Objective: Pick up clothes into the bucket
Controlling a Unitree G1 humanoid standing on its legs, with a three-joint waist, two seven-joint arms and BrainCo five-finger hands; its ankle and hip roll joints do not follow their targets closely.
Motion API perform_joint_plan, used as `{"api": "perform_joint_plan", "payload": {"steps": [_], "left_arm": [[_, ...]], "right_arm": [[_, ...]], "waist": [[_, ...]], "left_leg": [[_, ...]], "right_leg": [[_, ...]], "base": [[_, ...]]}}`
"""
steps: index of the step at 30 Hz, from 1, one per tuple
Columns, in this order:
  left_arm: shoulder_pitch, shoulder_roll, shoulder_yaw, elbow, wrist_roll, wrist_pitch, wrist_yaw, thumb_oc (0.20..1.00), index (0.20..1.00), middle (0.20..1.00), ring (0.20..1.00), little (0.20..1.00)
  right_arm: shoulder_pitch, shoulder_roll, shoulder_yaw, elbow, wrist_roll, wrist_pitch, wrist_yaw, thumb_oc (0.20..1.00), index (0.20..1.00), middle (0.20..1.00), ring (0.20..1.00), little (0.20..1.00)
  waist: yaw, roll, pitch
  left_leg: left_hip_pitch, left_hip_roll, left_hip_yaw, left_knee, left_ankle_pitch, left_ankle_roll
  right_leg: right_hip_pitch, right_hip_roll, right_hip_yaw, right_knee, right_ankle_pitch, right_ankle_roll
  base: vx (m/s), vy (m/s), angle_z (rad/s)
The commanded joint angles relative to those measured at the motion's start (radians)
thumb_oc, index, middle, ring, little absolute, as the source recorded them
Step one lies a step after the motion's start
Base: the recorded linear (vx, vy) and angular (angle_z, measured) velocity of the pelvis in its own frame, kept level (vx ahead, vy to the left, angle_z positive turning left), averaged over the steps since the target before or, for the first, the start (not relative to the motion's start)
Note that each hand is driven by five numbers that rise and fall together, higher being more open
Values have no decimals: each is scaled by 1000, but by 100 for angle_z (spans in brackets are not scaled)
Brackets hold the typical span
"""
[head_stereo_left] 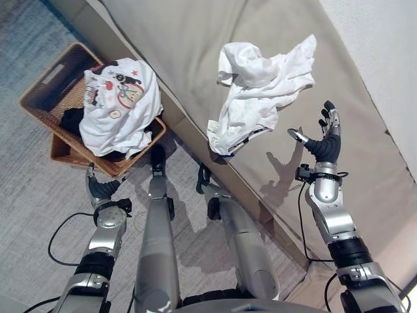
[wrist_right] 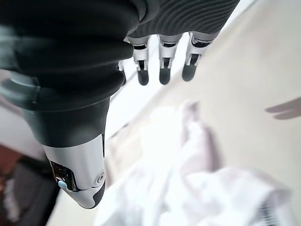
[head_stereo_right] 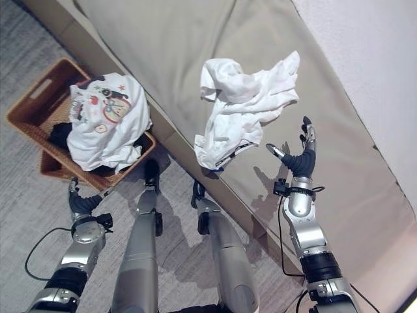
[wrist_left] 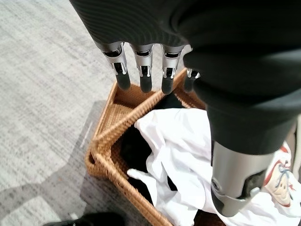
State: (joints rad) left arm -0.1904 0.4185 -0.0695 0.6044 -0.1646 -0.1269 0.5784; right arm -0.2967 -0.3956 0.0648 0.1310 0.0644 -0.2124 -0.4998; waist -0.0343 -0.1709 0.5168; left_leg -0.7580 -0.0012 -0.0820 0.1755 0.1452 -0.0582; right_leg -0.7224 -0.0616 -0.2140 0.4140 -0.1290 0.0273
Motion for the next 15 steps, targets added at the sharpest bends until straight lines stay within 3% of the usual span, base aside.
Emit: {"api": "perform_joint_plan", "payload": {"steps": [1, 3, 4, 5, 6, 7, 8, 15], "left_arm": [[10, -24, -46, 12, 86, -38, -42, 1000, 1000, 1000, 1000, 1000], [21, -21, -120, 25, 147, -40, -78, 1000, 1000, 1000, 1000, 1000], [20, -22, -120, 25, 147, -40, -78, 1000, 1000, 1000, 1000, 1000], [34, -26, -158, 39, 155, -43, -102, 1000, 1000, 1000, 1000, 1000], [27, -26, -176, 47, 155, -45, -122, 1000, 1000, 1000, 1000, 1000], [31, -28, -177, 49, 155, -44, -122, 1000, 1000, 1000, 1000, 1000], [45, -31, -218, 39, 151, -50, -142, 1000, 1000, 1000, 1000, 1000], [59, -45, -303, 1, 116, -58, -161, 1000, 1000, 1000, 1000, 1000]], "right_arm": [[-25, -108, -49, -40, -34, -34, -34, 1000, 1000, 1000, 1000, 1000], [-71, -148, -19, 57, -46, 9, -20, 1000, 1000, 1000, 1000, 1000], [-73, -150, -18, 59, -46, 8, -20, 1000, 1000, 1000, 1000, 1000], [-116, -183, 11, 167, -41, 42, -16, 1000, 1000, 1000, 1000, 1000], [-164, -220, 28, 235, -49, 66, -9, 1000, 1000, 1000, 1000, 1000], [-161, -220, 31, 237, -49, 66, -8, 1000, 1000, 1000, 1000, 1000], [-244, -265, 67, 366, -41, 99, -13, 1000, 1000, 1000, 1000, 1000], [-530, -375, 214, 708, -66, 161, -4, 1000, 1000, 1000, 1000, 1000]], "waist": [[18, 61, 3], [45, 103, 3], [43, 104, 3], [60, 129, 3], [65, 144, 3], [63, 143, 3], [77, 166, 3], [105, 215, 3]], "left_leg": [[28, -10, -25, 125, -135, 12], [58, -24, -51, 67, -94, 2], [58, -25, -52, 65, -93, 2], [106, -30, -68, 22, -96, -4], [92, -34, -82, -1, -51, -7], [115, -32, -83, -1, -79, -9], [126, -38, -97, -29, -60, -10], [114, -42, -122, -64, -32, -2]], "right_leg": [[30, -91, 7, -140, 140, 97], [25, -115, -16, -79, 102, 92], [25, -117, -17, -78, 101, 92], [47, -128, -25, -39, 50, 98], [28, -139, -47, -33, 69, 88], [46, -137, -37, -23, 38, 96], [46, -153, -53, 2, 23, 95], [6, -174, -61, 55, 2, 91]], "base": [[16, -51, 21], [9, -62, 27], [85, -95, 31], [19, -77, 38], [95, -106, 36], [18, -84, 56], [86, -73, 50], [19, -42, 16]]}}
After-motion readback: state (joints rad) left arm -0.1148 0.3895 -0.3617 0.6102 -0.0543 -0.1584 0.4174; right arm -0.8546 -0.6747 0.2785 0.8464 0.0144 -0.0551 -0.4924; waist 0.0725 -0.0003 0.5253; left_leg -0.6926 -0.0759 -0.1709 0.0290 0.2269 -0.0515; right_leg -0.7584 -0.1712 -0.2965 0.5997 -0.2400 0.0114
